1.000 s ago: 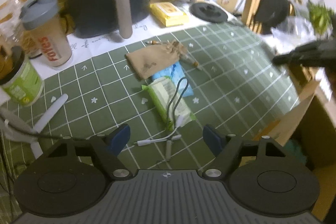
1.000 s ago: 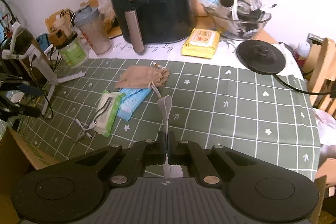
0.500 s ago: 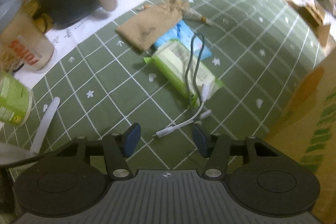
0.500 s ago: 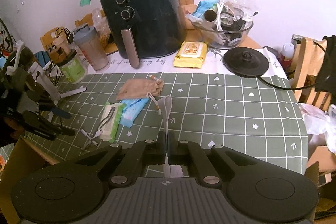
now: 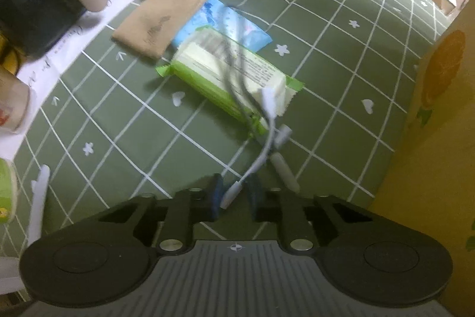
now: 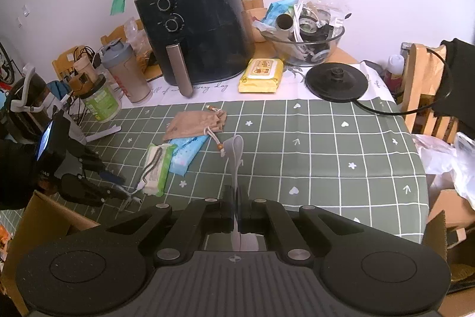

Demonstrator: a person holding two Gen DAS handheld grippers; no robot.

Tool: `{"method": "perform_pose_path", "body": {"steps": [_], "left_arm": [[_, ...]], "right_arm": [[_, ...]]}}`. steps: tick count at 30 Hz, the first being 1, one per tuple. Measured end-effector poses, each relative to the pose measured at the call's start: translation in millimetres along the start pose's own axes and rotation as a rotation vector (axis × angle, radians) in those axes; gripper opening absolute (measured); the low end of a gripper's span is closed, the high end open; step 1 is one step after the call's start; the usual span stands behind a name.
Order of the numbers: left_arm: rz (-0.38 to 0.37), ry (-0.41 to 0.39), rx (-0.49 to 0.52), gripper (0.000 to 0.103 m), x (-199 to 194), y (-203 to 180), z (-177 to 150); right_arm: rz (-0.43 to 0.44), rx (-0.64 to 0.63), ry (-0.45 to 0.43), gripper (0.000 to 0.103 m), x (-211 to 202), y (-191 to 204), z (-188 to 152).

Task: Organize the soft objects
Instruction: 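Grasp the white earphone cable with the left gripper, then carry the white cable into the box and release it with the left while the right carries the strap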

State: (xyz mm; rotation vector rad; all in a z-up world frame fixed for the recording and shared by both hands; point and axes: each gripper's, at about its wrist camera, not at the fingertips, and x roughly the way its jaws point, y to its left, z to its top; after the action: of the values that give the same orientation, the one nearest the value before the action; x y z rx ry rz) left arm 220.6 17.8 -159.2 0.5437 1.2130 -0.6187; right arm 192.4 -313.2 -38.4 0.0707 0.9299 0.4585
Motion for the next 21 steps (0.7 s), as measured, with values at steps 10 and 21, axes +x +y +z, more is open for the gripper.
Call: {"method": "perform_pose_path", "body": {"steps": [10,21], "left_arm": [[0.074,0.036,-0.033,0.007,-14,-15,-4],[0.141,-0.09,-0.219,0.007,-64,-13,-7]], "right_arm": [[-0.001,0.011,-0.013,0.004,-5,2,-2],[0.026,-0.003,-0.03,0.004,-13,16,1]]}}
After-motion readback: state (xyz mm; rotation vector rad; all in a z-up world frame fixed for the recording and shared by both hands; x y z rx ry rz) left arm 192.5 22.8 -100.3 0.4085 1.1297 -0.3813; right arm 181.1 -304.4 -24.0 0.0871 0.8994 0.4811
